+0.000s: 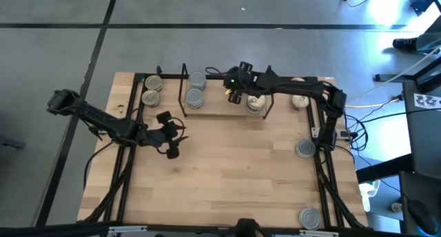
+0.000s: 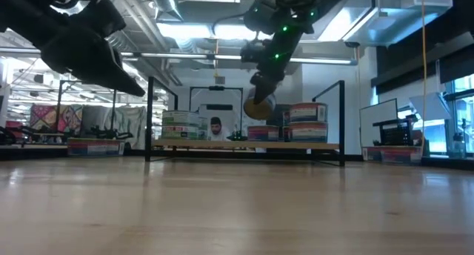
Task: Stack canned seafood by type on shelf
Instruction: Stack the blue pink tuna can on top of the other blue pink tuna can on the shelf
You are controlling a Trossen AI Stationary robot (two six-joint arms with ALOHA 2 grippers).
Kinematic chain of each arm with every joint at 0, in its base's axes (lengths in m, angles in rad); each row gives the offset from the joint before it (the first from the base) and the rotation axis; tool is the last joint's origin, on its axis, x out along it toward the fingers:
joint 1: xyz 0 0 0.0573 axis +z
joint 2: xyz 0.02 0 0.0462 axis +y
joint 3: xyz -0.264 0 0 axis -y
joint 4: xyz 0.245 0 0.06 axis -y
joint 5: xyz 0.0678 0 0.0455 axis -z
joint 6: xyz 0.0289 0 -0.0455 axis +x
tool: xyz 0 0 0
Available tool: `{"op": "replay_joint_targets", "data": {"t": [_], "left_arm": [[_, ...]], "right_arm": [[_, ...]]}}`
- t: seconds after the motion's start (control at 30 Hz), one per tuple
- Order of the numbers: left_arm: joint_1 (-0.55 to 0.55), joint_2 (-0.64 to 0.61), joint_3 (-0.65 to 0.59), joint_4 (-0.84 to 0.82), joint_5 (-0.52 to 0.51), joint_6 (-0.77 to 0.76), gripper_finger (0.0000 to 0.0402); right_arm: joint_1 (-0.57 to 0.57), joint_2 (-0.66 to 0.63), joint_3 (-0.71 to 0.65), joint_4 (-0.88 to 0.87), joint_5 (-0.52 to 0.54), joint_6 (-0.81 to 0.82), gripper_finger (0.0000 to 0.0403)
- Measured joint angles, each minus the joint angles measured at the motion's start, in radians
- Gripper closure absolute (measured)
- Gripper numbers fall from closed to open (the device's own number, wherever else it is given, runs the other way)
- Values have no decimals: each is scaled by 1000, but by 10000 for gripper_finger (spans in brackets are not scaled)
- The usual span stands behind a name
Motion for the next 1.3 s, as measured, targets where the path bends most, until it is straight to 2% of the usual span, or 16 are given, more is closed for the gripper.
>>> {"op": "replay_joint_targets", "data": {"t": [0.33, 0.57, 0.77, 0.9, 1.07, 1.3], "left_arm": [[7, 0, -1, 1, 1, 0, 218], [7, 0, -1, 0, 1, 0, 218], [7, 0, -1, 0, 1, 1, 218], [7, 0, -1, 0, 1, 1, 218], [7, 0, -1, -1, 1, 1, 218], [7, 0, -1, -1, 1, 2, 218]], "right_arm": [[0, 55, -1, 37, 107, -107, 203], [-14, 56, 0, 31, 85, -106, 203], [-14, 78, 0, 25, 105, -107, 203], [-13, 100, 2, 24, 155, -111, 203], [-13, 105, 2, 25, 157, -112, 203], [-13, 108, 1, 13, 119, -112, 153]]}}
